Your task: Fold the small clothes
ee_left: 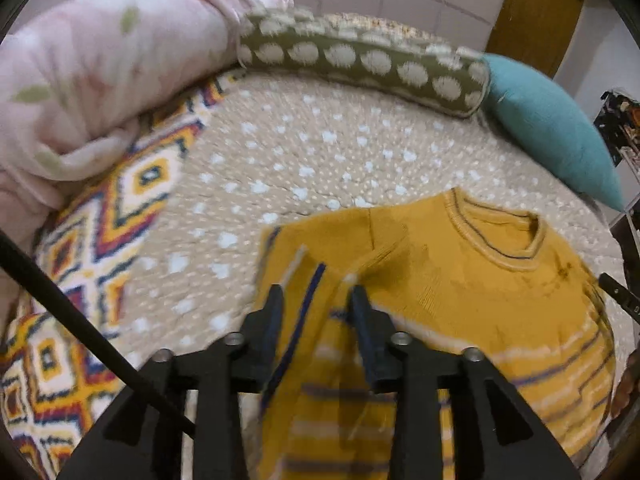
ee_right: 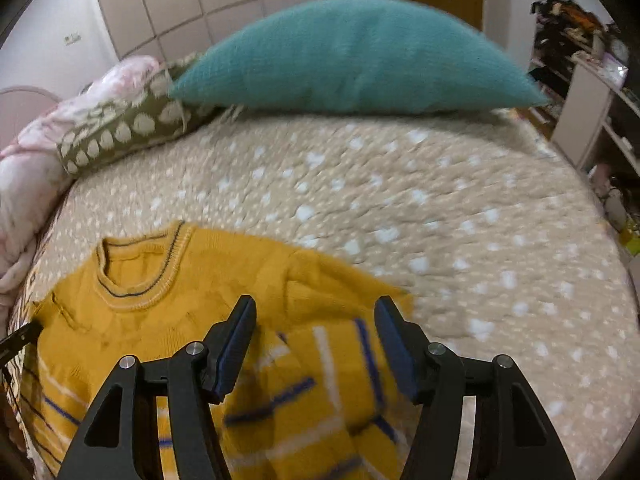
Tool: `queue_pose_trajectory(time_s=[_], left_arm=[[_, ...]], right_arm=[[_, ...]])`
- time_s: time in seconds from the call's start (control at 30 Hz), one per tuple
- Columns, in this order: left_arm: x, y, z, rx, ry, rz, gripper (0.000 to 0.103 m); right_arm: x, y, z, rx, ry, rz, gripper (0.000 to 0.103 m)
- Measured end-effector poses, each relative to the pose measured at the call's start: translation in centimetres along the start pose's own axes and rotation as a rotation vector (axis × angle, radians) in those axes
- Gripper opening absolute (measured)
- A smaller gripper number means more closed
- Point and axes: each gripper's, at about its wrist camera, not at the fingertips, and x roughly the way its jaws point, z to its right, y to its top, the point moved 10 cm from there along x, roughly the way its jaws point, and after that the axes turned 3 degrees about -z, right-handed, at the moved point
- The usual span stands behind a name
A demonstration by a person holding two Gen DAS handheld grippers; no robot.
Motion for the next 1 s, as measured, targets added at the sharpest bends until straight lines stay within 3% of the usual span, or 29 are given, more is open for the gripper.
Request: queue_pose_trajectory(time_s=[0.13, 0.2, 0.27, 0.4, 0.5, 0.57, 0.67, 0.77, 0.83, 0.93, 1.0], left_arm=[[-5.0, -2.8, -1.0, 0.033, 0.02, 0.093, 0.057], [-7.0, -5.1, -1.9, 0.03, 0.042, 0.115, 0.061], [-8.4, -7.1, -3.0, 0.003, 0.066, 0.121, 0.061], [-10.6, -12.0, -4.6, -0.065, 0.07, 0.09, 0.062], [-12.2, -15.5, -3.6, -0.048, 0.069, 0.08, 0.063], [-13.3, -17.2, -2.2, -0.008, 0.072, 0.105, 0.069], [-14.4, -19.2, 0.3, 0.028, 0.054, 0.151, 0.079], [-13.9, -20.5, 2.7, 0.029, 0.016, 0.176, 0.082], [-12.2, -21.5, 3.8, 0.021, -0.002, 0.129, 0.082], [-9.6, -23.5, 4.7, 0.005, -0.031, 0.02, 0.082], [-8.9, -24.2, 4.9, 0.014, -0.001, 0.029, 0.082]], right_arm=[[-6.0, -1.2, -0.5, -0.089, -0.052, 0.072, 0.065], [-9.3, -2.3, -3.5, -0.122, 0.04, 0.086, 0.065], [-12.2, -3.5, -8.1, -0.145, 0.196, 0.09, 0.066], [-13.9, -7.5, -18.1, -0.299, 0.393, 0.024, 0.066], [-14.1, -12.3, -20.4, -0.356, 0.404, 0.008, 0.066], [-14.5, -15.9, -19.1, -0.347, 0.421, -0.003, 0.066], [-15.4, -21.0, -14.5, -0.358, 0.333, 0.021, 0.066], [-16.8, -24.4, -9.6, -0.337, 0.25, 0.043, 0.066], [-17.8, -24.9, -5.8, -0.278, 0.192, 0.069, 0.066], [-19.6, -24.8, -1.7, -0.158, 0.174, 0.12, 0.066], [-20.3, -24.3, -0.1, -0.101, 0.18, 0.142, 0.067]])
